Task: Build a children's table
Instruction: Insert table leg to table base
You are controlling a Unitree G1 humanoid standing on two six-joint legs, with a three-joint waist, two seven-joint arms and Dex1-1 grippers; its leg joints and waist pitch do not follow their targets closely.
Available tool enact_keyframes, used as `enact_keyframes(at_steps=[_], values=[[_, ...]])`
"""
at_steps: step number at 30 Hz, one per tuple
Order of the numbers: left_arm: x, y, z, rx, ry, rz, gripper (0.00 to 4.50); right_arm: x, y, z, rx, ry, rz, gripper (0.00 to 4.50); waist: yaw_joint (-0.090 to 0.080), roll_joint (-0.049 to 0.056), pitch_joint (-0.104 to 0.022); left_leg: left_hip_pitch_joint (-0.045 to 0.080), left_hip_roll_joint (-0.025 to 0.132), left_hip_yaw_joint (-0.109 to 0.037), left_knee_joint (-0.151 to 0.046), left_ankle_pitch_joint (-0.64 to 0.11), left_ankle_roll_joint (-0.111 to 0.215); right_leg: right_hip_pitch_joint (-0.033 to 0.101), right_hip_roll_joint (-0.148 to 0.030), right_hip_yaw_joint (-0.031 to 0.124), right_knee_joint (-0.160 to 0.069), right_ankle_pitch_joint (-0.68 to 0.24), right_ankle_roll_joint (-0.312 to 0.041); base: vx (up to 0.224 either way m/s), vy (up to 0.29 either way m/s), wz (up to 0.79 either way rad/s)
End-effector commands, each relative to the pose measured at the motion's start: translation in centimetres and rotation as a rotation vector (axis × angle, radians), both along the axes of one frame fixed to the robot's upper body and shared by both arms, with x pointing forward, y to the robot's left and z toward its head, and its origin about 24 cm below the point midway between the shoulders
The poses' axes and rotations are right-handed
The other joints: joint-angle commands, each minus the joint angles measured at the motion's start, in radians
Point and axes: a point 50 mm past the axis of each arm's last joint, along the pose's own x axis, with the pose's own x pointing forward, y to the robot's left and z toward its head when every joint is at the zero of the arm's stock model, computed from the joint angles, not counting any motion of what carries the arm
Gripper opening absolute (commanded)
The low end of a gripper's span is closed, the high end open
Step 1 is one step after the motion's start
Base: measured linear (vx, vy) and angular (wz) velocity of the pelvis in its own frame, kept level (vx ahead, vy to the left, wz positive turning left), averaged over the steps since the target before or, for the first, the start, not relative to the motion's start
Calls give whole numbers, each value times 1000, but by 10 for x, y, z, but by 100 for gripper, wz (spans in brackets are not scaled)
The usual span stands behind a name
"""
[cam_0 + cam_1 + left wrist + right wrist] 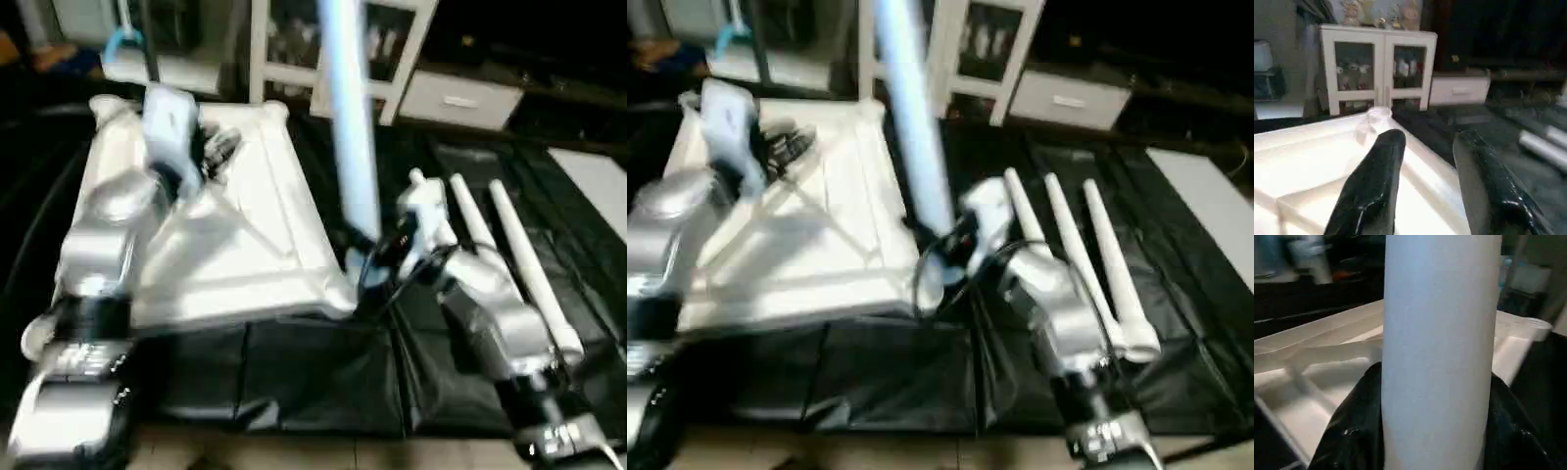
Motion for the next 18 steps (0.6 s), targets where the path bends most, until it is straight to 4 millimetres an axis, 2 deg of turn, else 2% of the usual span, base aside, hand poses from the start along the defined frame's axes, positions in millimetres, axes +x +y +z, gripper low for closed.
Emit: enact_keyframes(at_steps=[1, 2, 3, 4, 5, 6, 8, 9, 10, 12, 13, 15, 18], values=[[5, -19, 3, -22, 14, -39, 232, -1, 2, 4, -28, -38, 11, 186, 7, 16, -69, 26, 35, -15, -64, -83, -21, 43, -69, 44, -65, 15, -174, 0, 0, 0], [6, -29, 12, -22, -6, -63, 232, -2, 4, 2, -37, -35, 15, 186, 7, 15, -70, 25, 34, -15, -63, -71, -18, 44, -68, 43, -63, 40, -178, 0, 0, 0], [7, -37, 19, -23, -29, -88, 240, -2, 6, 0, -46, -32, 13, 186, 8, 23, -71, 25, 33, -15, -63, -61, -18, 44, -67, 43, -61, 64, -182, 0, 0, 0], [2, -49, 34, -50, -72, -155, 247, 1, 4, -4, -70, -28, -15, 186, 9, 23, -71, 25, 33, -14, -61, -45, -14, 47, -69, 43, -57, 117, -198, 0, 0, 0], [-2, -56, 44, -73, -100, -203, 255, 2, 2, -6, -89, -25, -35, 186, 10, 19, -73, 26, 33, -14, -60, -41, -14, 48, -69, 42, -58, 125, -203, 0, 0, 0], [-9, -66, 59, -108, -146, -279, 264, 4, -1, -8, -109, -22, -60, 186, 13, 24, -71, 26, 34, -14, -61, -42, -18, 49, -69, 42, -57, 134, -215, 0, 0, 0], [-26, -81, 83, -160, -224, -426, 281, 8, -6, -13, -136, -10, -108, 186, 14, 17, -71, 27, 34, -12, -60, -47, -27, 51, -68, 41, -56, 139, -224, 0, 0, 0], [-32, -86, 91, -173, -248, -478, 284, 9, -8, -14, -143, -4, -125, 186, 12, 17, -69, 23, 33, -12, -62, -58, -34, 54, -68, 42, -55, 129, -221, 0, 0, 0], [-42, -93, 101, -190, -281, -556, 284, 10, -11, -15, -146, 0, -146, 185, 12, 18, -68, 26, 34, -11, -61, -74, -39, 53, -68, 42, -56, 113, -216, 0, 0, 0], [-49, -97, 107, -200, -302, -608, 284, 11, -12, -16, -148, 2, -159, 185, 8, 16, -63, 24, 31, -10, -62, -105, -40, 52, -65, 43, -63, 70, -201, 0, 0, 0], [-64, -105, 115, -231, -321, -703, 284, 11, -13, -17, -152, 9, -168, 185, 8, 19, -64, 24, 31, -10, -63, -114, -42, 52, -65, 43, -64, 55, -196, 0, 0, 0], [-66, -106, 113, -254, -303, -704, 284, 13, -14, -17, -153, 14, -185, 185, 6, 18, -63, 23, 31, -10, -62, -134, -55, 50, -63, 43, -66, 24, -188, 0, 0, 0], [-63, -101, 107, -224, -317, -679, 284, 15, -14, -17, -151, 11, -191, 185, 3, 18, -61, 23, 30, -11, -64, -171, -54, 48, -61, 43, -76, -53, -155, 0, 0, 0]])
